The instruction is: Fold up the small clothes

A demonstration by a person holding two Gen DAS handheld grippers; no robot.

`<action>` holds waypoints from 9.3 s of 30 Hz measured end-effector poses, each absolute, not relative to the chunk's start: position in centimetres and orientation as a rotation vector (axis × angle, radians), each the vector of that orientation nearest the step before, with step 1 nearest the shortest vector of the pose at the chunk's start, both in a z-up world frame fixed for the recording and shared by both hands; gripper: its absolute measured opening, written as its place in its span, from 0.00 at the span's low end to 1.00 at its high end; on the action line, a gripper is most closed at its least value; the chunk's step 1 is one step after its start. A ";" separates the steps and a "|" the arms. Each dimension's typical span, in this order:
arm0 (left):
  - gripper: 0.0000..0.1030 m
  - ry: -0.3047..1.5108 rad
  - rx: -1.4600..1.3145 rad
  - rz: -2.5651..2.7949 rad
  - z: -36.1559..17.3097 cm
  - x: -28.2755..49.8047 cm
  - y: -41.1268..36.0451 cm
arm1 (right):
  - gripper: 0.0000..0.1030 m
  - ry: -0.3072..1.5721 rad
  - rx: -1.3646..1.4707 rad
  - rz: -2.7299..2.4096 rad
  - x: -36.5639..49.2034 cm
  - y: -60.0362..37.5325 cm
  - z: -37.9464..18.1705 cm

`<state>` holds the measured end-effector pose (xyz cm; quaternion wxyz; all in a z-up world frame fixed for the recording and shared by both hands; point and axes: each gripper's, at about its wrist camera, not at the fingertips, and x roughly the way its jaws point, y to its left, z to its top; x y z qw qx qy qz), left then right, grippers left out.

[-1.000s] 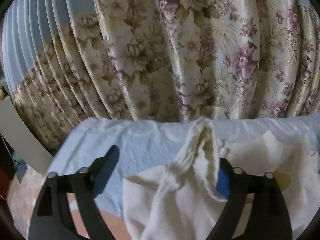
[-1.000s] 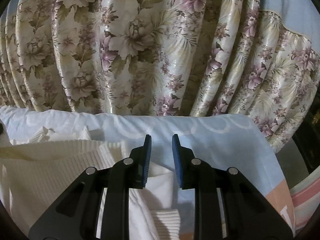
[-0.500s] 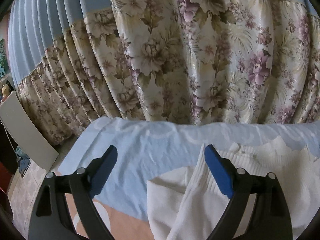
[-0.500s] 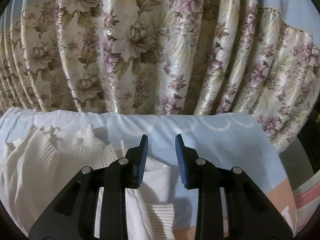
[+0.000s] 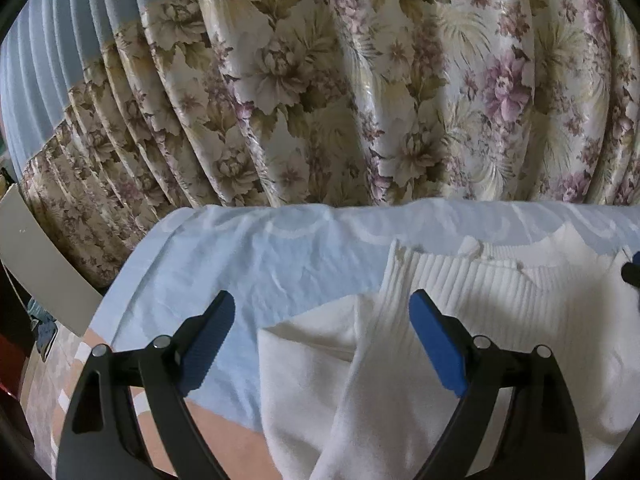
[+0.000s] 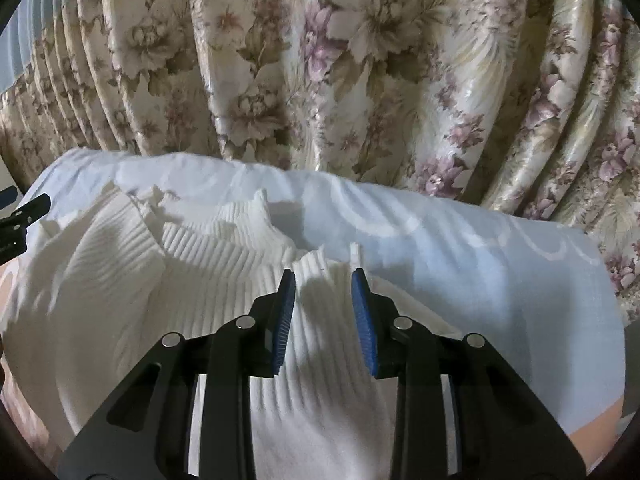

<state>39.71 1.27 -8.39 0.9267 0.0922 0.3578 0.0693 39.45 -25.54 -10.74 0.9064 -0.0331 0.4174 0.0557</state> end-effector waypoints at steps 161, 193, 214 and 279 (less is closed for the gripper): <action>0.98 0.768 0.136 0.423 -8.6 26.1 20.1 | 0.59 0.737 -0.037 0.409 30.2 1.9 -2.8; 0.98 0.824 0.019 0.314 -8.4 29.4 23.0 | 0.09 0.756 0.027 0.287 24.6 0.3 -10.2; 0.98 0.782 0.073 0.246 -6.1 32.5 18.3 | 0.61 0.720 -0.026 0.288 23.4 1.4 -8.2; 0.14 0.905 0.178 -0.093 -10.7 43.6 6.1 | 0.83 0.683 -0.028 -0.083 32.9 -17.0 -10.0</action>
